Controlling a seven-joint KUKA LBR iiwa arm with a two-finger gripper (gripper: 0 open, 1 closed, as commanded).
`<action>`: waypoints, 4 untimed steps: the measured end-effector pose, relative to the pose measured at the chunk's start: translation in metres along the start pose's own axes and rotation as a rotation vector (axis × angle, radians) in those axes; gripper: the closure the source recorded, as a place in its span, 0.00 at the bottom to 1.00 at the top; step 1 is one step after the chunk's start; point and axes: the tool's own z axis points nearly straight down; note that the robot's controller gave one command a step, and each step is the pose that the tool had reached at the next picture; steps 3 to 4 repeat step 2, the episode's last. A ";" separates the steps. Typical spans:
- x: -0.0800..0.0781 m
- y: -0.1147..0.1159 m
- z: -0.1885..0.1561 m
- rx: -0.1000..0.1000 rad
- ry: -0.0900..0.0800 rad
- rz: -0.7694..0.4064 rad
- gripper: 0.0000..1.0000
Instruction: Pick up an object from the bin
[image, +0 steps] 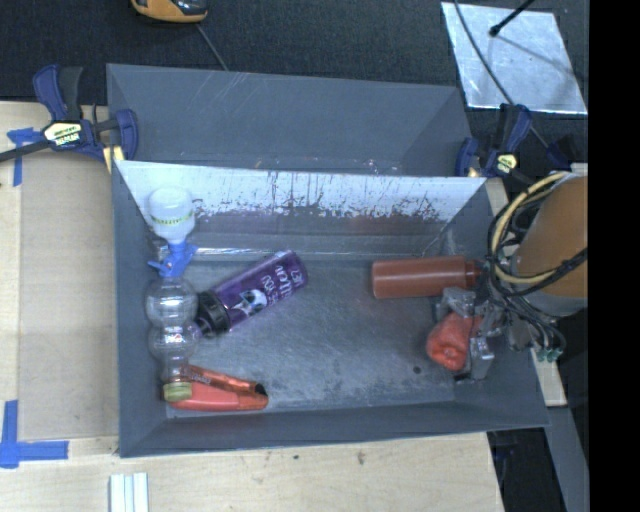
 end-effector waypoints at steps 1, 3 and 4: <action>-0.014 -0.006 -0.060 0.003 -0.006 -0.024 1.00; -0.001 0.001 -0.119 0.001 -0.003 0.008 1.00; -0.001 0.001 -0.119 0.001 -0.003 0.008 1.00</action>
Offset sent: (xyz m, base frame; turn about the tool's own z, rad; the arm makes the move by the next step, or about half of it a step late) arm -0.0026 0.0022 0.1283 0.0146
